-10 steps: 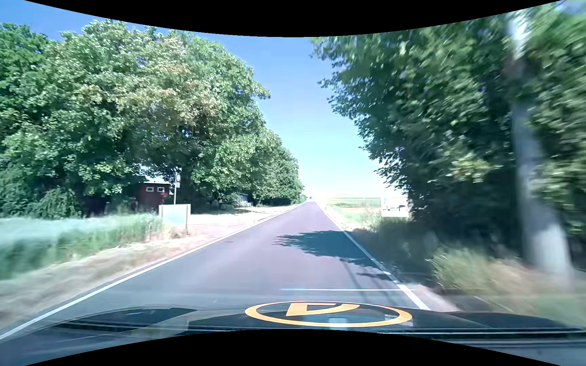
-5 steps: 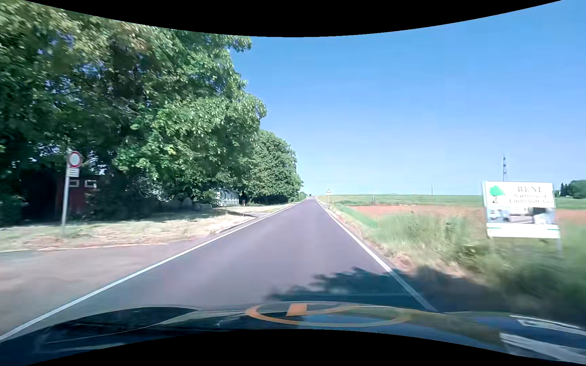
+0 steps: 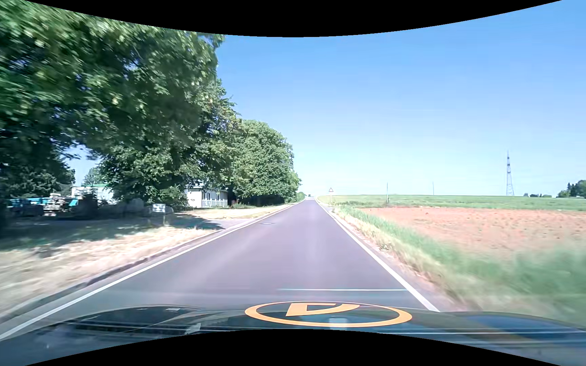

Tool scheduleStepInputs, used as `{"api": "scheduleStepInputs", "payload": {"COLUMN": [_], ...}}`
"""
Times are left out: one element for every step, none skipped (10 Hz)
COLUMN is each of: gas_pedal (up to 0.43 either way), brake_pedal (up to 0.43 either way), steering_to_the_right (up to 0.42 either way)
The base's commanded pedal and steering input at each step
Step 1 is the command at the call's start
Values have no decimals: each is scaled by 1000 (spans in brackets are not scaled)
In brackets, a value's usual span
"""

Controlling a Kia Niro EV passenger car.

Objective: Follow the waypoints while adhering to traffic rules and regulations

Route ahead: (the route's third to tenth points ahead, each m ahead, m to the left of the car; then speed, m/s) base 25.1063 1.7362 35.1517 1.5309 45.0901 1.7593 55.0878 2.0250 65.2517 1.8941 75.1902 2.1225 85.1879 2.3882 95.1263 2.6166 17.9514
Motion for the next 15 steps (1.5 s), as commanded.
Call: {"api": "scheduleStepInputs", "payload": {"gas_pedal": [220, 220, 220, 220, 220, 220, 220, 220, 220, 220, 220, 209, 197, 197, 197], "brake_pedal": [0, 0, 0, 0, 0, 0, 0, 0, 0, 0, 0, 0, 0, 0, 0], "steering_to_the_right": [0, 0, 0, 0, 0, 0, 0, 0, 0, 0, 0, 0, 0, 0, 0]}}
